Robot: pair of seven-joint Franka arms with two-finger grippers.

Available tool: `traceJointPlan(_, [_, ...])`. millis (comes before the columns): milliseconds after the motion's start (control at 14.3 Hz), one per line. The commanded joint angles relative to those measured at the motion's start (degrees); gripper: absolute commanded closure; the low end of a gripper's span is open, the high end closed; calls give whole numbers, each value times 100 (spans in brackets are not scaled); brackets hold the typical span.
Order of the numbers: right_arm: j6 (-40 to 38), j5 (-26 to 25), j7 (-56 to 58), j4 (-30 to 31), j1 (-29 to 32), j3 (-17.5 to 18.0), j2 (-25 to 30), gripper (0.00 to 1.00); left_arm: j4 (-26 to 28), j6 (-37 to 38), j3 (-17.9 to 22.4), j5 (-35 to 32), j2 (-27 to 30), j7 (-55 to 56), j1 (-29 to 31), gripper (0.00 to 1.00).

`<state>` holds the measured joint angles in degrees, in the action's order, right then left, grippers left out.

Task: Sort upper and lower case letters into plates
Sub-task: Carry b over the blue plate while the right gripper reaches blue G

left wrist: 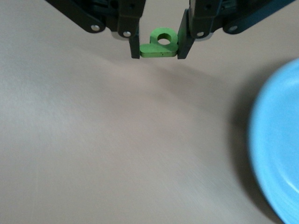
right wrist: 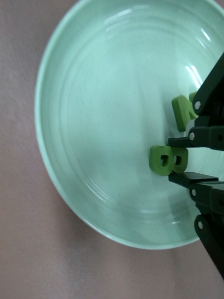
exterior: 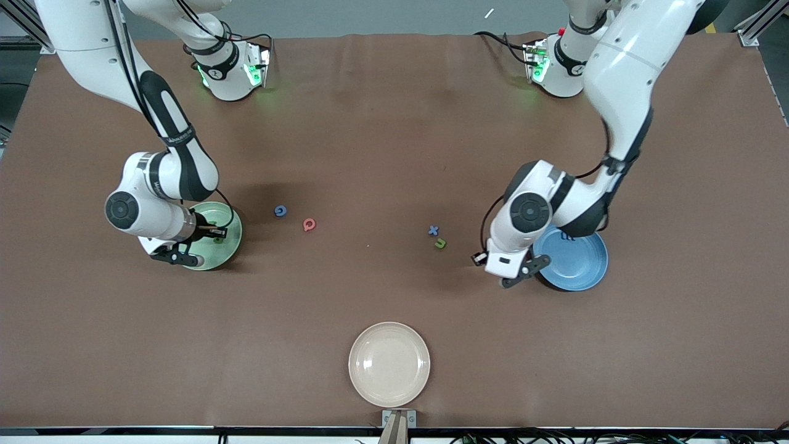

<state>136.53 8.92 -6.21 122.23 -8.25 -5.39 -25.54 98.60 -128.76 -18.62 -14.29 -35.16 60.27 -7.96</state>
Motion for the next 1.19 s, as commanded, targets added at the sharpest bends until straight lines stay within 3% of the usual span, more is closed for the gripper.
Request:
traceJointPlan(0, [-4,-57,-12,56,-10,12,75,84,255,193,-167,-30,325,-733,574,84])
traceJointPlan(140, [-39,-57,-3,38,-10,12,75,0,440,202,-308,-30,387,-1252,1058,84])
traceJointPlan(280, [-178,-57,-12,-14,-19,20,101,0,651,202,-493,-74,449,-1718,1541,84])
traceJointPlan(489, [-1318,-23,-160,-715,-229,20,154,0,844,185,-529,-170,458,-2044,1903,84])
traceJointPlan(629, [-1577,-14,-554,-928,-431,29,154,0,880,158,-538,-320,440,-2203,2105,84])
traceJointPlan(839, [-1289,-5,-1284,-789,-958,29,154,0,880,53,-538,-338,370,-2300,2307,84])
traceJointPlan(1119, [-323,-5,-1910,-87,-1565,20,277,0,880,-263,-538,-512,168,-2300,2475,83])
